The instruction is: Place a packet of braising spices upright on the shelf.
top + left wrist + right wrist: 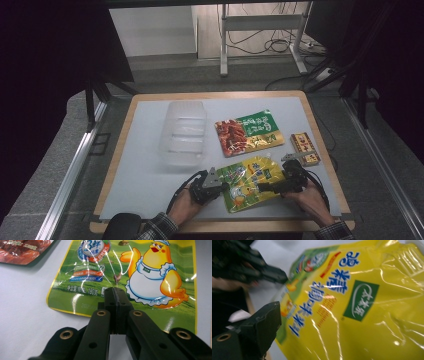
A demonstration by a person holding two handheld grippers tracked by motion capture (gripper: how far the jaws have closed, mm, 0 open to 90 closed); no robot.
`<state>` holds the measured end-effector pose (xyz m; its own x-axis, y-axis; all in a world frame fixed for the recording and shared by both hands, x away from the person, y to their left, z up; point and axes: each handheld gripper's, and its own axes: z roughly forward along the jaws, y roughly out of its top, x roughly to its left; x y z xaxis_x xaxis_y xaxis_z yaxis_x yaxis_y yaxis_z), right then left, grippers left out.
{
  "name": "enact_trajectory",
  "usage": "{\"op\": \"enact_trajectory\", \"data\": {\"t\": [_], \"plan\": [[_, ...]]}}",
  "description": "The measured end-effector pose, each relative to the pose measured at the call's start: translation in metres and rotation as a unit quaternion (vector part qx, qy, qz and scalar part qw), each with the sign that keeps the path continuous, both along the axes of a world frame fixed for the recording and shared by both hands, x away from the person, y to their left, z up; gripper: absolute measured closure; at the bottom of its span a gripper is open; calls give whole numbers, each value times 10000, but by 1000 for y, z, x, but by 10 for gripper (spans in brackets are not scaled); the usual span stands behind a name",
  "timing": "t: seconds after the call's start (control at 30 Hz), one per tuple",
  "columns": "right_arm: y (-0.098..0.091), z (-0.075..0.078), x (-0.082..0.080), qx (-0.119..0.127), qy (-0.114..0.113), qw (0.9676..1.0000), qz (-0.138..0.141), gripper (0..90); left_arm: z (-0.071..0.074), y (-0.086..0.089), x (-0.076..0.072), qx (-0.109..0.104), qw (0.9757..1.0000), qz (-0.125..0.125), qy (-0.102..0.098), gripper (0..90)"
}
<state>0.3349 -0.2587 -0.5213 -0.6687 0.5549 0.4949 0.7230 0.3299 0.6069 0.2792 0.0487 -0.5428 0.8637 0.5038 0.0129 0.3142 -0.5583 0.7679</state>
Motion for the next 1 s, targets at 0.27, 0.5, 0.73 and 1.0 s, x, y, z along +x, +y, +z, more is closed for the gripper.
{"op": "enact_trajectory", "data": {"t": [0.27,0.5,0.73,1.0], "plan": [[-8,9,1,-85,20,9987,-511,517,0,-1,-3,75,9999,-5,-146,900],[-11,14,1,204,76,9985,-503,693,1,0,-4,56,9998,6,-200,899],[-7,19,-2,64,-43,9992,-392,858,4,2,-7,52,9994,127,-308,816],[-4,26,-4,19,-202,9992,-334,869,13,7,-18,16,9994,7,-339,658]]}}
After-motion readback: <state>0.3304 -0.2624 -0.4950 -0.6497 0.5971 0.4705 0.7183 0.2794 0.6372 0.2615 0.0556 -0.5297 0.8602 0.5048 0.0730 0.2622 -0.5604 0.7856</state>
